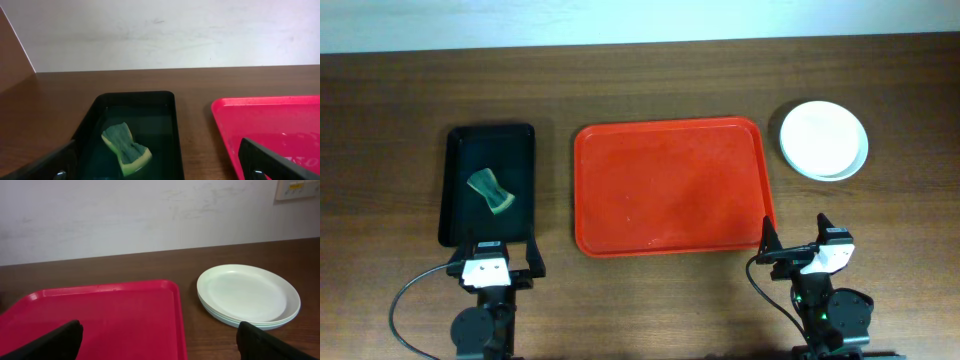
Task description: Clean dirty plates on tray and stack at the side
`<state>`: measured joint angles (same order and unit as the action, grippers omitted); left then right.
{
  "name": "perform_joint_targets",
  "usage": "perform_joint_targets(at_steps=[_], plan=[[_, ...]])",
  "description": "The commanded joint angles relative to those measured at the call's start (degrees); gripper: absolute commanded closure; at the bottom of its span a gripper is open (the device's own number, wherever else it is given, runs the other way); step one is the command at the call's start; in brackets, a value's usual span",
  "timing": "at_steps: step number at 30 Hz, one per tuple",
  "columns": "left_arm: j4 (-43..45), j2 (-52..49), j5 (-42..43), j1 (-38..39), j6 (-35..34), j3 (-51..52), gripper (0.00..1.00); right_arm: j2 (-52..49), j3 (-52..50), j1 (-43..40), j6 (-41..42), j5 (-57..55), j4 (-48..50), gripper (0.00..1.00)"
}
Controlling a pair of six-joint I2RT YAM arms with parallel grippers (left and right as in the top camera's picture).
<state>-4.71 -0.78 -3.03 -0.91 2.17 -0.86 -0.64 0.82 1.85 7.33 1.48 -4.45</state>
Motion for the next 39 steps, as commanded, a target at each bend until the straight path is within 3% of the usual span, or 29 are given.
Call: perform_joint_targets(at_steps=[1,39], plan=[[-0.07,0.5,-0.63,0.28,-3.78,0.37,0.01,0.44,-0.5,-0.37,-0.04,-0.48,-0.07,0.02],[0.13,0.48,-0.85,0.28,-4.07,0.37,0.01,0.46,-0.5,-0.44,-0.09,-3.48,-0.13,0.02]])
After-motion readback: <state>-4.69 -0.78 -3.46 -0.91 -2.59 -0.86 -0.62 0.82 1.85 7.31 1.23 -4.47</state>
